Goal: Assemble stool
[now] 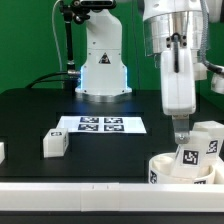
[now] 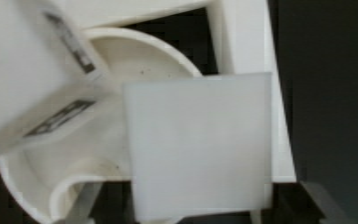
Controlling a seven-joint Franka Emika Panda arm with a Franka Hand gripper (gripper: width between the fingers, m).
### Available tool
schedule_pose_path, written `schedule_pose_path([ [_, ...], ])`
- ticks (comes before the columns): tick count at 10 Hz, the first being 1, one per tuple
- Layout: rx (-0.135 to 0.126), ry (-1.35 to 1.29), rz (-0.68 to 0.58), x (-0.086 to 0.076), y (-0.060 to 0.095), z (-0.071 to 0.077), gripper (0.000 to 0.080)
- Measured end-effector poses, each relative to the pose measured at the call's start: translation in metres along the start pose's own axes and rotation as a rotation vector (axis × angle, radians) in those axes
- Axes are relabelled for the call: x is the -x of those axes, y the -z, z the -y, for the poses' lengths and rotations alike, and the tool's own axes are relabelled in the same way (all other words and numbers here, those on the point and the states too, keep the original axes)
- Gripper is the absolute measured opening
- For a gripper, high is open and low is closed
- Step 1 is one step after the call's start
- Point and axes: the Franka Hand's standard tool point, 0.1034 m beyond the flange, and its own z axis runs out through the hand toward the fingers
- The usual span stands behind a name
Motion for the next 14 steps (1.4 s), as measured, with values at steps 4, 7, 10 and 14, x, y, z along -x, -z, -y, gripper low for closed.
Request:
schedule_pose_path([
  [4, -0.005, -0.338, 0.056, 0.012, -0.002, -0.008, 0.034],
  [7, 0.006, -0.431, 0.091, 0.018, -0.003, -0.014, 0.034],
  [10, 0.014, -0.47, 0.107, 0.025, -0.004, -0.02, 0.034],
  [14, 0.011, -0.434, 0.11, 0.025, -0.004, -0.02, 0.034],
])
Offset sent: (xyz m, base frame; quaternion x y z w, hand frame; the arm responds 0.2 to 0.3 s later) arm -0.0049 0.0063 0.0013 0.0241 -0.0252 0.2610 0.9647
